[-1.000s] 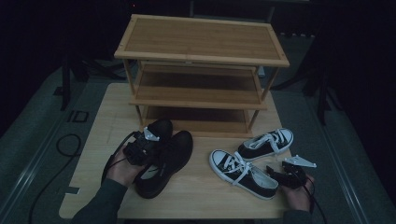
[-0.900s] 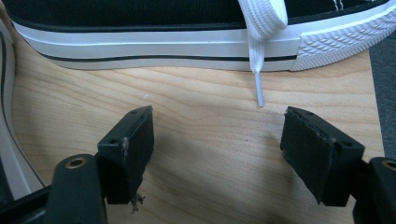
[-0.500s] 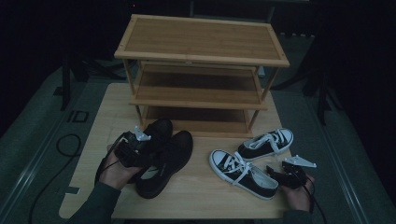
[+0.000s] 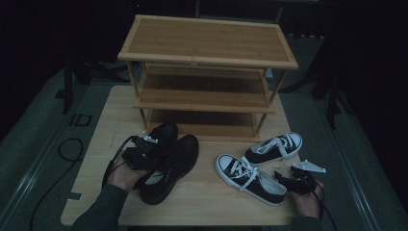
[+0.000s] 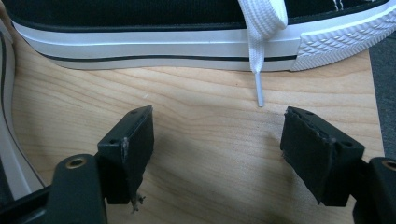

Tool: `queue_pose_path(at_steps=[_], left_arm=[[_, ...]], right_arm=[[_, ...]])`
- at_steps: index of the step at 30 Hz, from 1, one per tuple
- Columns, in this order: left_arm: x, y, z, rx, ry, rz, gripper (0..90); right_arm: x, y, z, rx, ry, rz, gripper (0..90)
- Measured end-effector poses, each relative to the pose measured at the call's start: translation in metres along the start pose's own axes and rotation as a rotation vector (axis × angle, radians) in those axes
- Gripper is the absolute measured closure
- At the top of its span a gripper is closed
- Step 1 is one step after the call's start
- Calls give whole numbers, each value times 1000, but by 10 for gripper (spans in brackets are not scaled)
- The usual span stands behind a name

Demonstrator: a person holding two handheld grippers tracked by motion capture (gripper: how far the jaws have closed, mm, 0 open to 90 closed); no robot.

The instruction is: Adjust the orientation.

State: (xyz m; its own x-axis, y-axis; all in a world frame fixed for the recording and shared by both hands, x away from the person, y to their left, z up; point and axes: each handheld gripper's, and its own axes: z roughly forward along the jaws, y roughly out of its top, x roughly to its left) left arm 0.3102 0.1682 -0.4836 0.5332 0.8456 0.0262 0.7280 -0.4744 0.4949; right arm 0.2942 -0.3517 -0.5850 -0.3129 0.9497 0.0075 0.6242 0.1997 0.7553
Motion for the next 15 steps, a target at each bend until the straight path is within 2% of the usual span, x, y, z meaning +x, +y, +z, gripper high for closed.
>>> queue_pose_path(at_steps=[5,7,10,15], left_arm=[[2,0,1,3,-25,9,763],[0,0,1,-4,-3,22,830],[0,-1,0,-15,1,28,846],[2,-3,-3,-41,-16,11,852]], right_arm=[[0,0,0,0,0,0,256],[0,0,0,0,0,0,256],[0,0,0,0,0,0,256],[0,0,0,0,0,0,256]])
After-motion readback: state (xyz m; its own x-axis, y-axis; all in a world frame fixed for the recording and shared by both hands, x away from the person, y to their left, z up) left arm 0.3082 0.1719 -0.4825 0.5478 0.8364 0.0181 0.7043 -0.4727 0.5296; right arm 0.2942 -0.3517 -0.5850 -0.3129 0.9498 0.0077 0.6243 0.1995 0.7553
